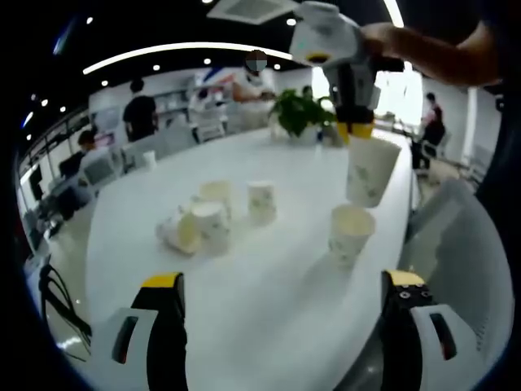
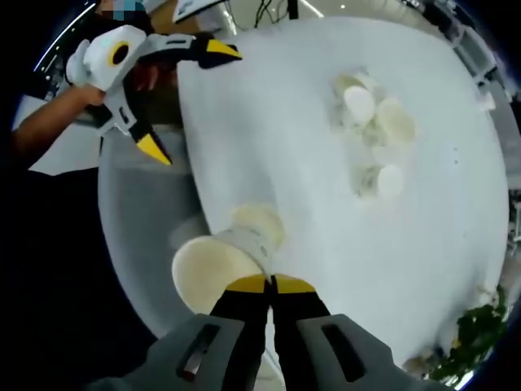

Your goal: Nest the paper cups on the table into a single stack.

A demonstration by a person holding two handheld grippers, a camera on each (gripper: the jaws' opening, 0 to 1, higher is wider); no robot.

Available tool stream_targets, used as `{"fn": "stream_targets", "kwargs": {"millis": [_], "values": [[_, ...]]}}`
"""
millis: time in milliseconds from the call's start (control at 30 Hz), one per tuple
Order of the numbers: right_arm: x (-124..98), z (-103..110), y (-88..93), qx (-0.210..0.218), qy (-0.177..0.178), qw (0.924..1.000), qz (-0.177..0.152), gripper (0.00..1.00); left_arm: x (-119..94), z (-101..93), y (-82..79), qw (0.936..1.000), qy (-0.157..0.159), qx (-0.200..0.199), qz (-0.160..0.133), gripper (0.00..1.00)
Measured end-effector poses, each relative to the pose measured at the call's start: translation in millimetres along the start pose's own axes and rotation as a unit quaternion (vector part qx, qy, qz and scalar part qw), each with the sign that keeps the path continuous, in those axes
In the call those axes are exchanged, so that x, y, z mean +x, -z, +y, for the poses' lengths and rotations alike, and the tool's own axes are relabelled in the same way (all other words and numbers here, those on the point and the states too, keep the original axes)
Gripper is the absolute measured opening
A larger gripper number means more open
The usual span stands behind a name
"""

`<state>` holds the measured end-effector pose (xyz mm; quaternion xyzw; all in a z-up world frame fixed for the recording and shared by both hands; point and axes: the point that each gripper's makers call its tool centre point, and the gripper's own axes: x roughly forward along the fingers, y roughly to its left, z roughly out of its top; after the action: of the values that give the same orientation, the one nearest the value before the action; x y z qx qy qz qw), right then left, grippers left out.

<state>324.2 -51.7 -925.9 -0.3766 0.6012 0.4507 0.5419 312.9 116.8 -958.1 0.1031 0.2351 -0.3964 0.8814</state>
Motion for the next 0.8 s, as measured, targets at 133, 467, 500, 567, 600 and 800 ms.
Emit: {"fn": "stream_targets", "kwargs": {"millis": [133, 467, 500, 567, 600, 800], "values": [[11.0, -1.2, -4.3, 0.000, 0.000, 1.0000, -0.002, 0.00, 3.4, 3.8, 10.5, 1.0000, -0.001, 0.002, 0.002, 0.98], [19.6, -1.5, 1.6, 0.011, -0.001, 0.9999, -0.008, 0.00, 5.9, 1.7, 14.5, 1.0000, -0.003, 0.004, 0.005, 0.98], [19.8, -1.1, 2.1, 0.012, -0.002, 0.9999, -0.008, 0.00, 5.6, 0.6, 12.9, 1.0000, -0.004, 0.004, 0.005, 0.98], [18.8, -1.5, 3.3, 0.013, -0.002, 0.9999, -0.010, 0.00, 6.3, -0.5, 12.4, 1.0000, -0.003, 0.002, 0.005, 0.98], [19.7, -2.0, 3.5, 0.014, -0.002, 0.9999, -0.010, 0.00, 7.0, -1.1, 12.9, 1.0000, -0.002, 0.001, 0.005, 0.98], [24.7, -2.7, 3.8, 0.019, 0.000, 0.9997, -0.012, 0.00, 8.5, -4.9, 10.1, 1.0000, -0.002, 0.002, 0.005, 0.98]]}}
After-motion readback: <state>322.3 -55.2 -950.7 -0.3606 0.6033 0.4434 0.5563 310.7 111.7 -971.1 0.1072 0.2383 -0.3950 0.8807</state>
